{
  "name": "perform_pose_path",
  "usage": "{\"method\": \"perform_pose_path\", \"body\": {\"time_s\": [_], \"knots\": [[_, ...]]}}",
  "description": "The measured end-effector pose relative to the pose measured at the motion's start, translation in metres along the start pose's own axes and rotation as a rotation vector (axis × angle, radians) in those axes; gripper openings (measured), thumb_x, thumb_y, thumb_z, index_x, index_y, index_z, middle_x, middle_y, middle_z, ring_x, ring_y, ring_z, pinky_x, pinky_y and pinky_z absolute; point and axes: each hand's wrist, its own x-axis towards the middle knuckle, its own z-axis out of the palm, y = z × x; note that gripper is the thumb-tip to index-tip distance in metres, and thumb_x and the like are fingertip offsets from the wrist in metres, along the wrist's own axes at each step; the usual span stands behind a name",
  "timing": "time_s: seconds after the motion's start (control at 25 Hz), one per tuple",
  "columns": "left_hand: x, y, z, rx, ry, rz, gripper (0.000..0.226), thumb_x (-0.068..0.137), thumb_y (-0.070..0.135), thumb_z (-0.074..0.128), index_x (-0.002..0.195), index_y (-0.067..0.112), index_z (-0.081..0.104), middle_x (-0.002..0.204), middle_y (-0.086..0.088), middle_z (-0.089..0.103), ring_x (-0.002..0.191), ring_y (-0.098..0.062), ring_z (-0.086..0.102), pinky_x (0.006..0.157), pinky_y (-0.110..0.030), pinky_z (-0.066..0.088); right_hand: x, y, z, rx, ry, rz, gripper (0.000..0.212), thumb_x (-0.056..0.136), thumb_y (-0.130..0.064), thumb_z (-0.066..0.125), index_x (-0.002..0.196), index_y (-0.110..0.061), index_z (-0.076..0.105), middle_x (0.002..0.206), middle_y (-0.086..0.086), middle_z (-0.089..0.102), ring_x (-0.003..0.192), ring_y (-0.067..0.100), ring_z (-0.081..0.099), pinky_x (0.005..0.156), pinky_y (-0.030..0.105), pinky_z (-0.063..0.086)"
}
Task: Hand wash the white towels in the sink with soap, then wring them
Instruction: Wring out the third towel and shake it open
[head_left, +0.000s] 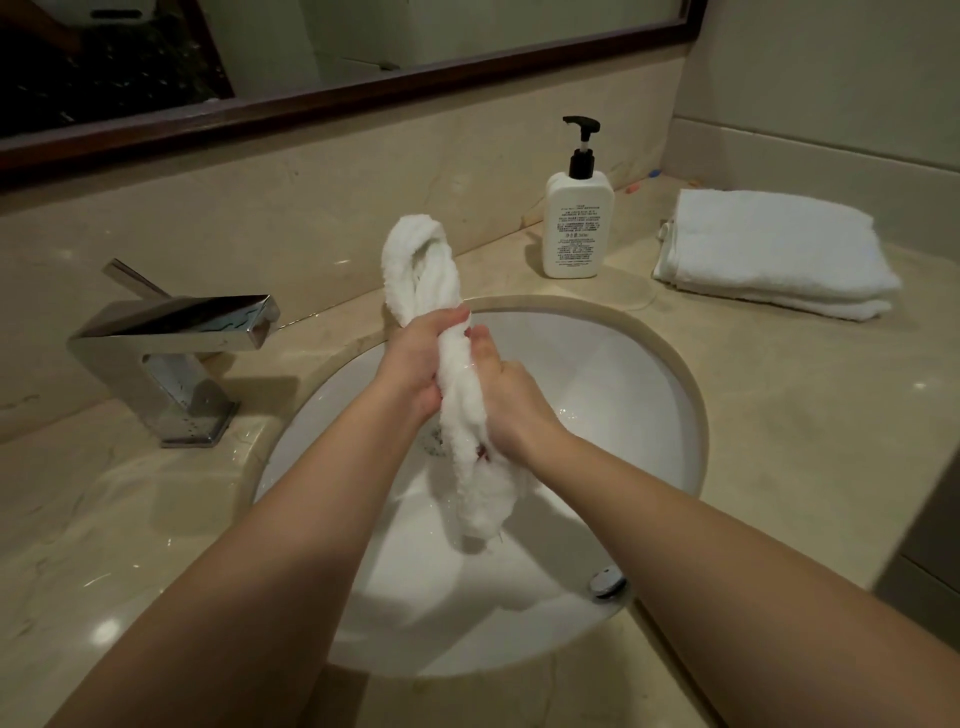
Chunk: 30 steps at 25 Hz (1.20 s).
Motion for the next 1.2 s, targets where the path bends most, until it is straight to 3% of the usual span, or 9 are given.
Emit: {"method": "perform_pose_path", "body": {"time_s": [0.12,0.4,0.48,0.56,0.68,0.72,0.84,1.0,1.2], "knots": [[0.008,-0.004,-0.003,0.057,0.134,-0.013,0.025,0.090,0.016,0.070,0.108,0.002,0.062,0.059,-0.003,0.059,0.047,-0.018,0.061,0.045,-0.023,0.049,-0.004,0.001,0.004,-0.063,0.079,-0.077,0.075,0.103,-0.061,0.018,0.083,-0.007,0.066,0.093,0.016,0.069,0.092,0.030,0.065,0.080,0.036,0.046],[0.008,-0.012,-0.007,0.053,0.239,0.018,0.040,0.089,0.019,0.074,0.124,0.002,0.062,0.104,-0.016,0.074,0.082,-0.026,0.073,0.068,-0.034,0.062,0.003,0.012,0.010,-0.184,0.117,-0.123,0.081,0.102,-0.062,0.017,0.074,-0.004,0.066,0.083,0.018,0.069,0.083,0.033,0.066,0.085,0.045,0.054],[0.004,-0.012,-0.006,0.063,0.236,-0.036,0.033,0.091,0.026,0.073,0.112,0.002,0.066,0.098,-0.015,0.074,0.083,-0.027,0.073,0.076,-0.038,0.061,0.001,0.011,0.009,-0.228,0.136,-0.127,0.077,0.102,-0.061,0.017,0.069,-0.006,0.061,0.082,0.017,0.068,0.084,0.033,0.064,0.082,0.042,0.052],[-0.003,-0.015,-0.002,0.021,0.195,-0.134,0.039,0.094,0.040,0.068,0.106,0.003,0.067,0.091,-0.014,0.071,0.080,-0.025,0.069,0.074,-0.038,0.057,0.002,0.012,0.006,-0.259,0.147,-0.096,0.075,0.102,-0.061,0.019,0.074,-0.007,0.061,0.083,0.014,0.066,0.083,0.031,0.063,0.075,0.037,0.048],[-0.010,-0.024,0.007,-0.091,0.101,-0.211,0.072,0.093,0.068,0.052,0.129,0.007,0.063,0.117,-0.017,0.070,0.099,-0.026,0.066,0.086,-0.039,0.050,0.008,0.019,0.000,-0.118,0.114,0.048,0.074,0.097,-0.068,0.029,0.095,-0.004,0.068,0.095,0.011,0.069,0.089,0.027,0.066,0.076,0.036,0.049],[-0.013,-0.027,0.009,-0.057,0.074,-0.232,0.074,0.089,0.072,0.055,0.119,0.007,0.068,0.108,-0.016,0.072,0.096,-0.027,0.068,0.086,-0.040,0.052,0.010,0.019,-0.002,-0.094,0.138,0.070,0.074,0.094,-0.070,0.033,0.097,-0.005,0.068,0.096,0.010,0.069,0.089,0.027,0.066,0.075,0.036,0.049],[-0.029,-0.030,0.017,0.054,-0.129,-0.326,0.056,0.087,0.065,0.066,0.084,0.009,0.071,0.075,-0.009,0.070,0.074,-0.025,0.072,0.085,-0.039,0.055,0.015,0.016,-0.010,-0.168,0.302,0.005,0.057,0.097,-0.064,0.035,0.088,-0.013,0.060,0.088,0.002,0.064,0.084,0.024,0.062,0.069,0.035,0.044],[-0.030,-0.023,0.012,0.154,-0.249,-0.293,0.026,0.092,0.034,0.068,0.101,0.011,0.075,0.094,-0.009,0.075,0.086,-0.024,0.074,0.085,-0.036,0.057,0.022,0.008,-0.023,0.193,0.318,0.027,0.036,0.098,-0.025,0.037,0.076,-0.011,0.063,0.082,0.008,0.064,0.084,0.030,0.058,0.075,0.037,0.046],[-0.025,-0.012,0.005,0.170,-0.268,-0.236,0.025,0.081,0.023,0.060,0.083,0.004,0.075,0.094,-0.011,0.072,0.085,-0.025,0.070,0.088,-0.035,0.052,0.021,0.006,-0.043,0.251,0.453,-0.102,0.031,0.091,-0.018,0.048,0.064,-0.009,0.061,0.060,0.008,0.061,0.056,0.017,0.060,0.061,0.030,0.046]]}}
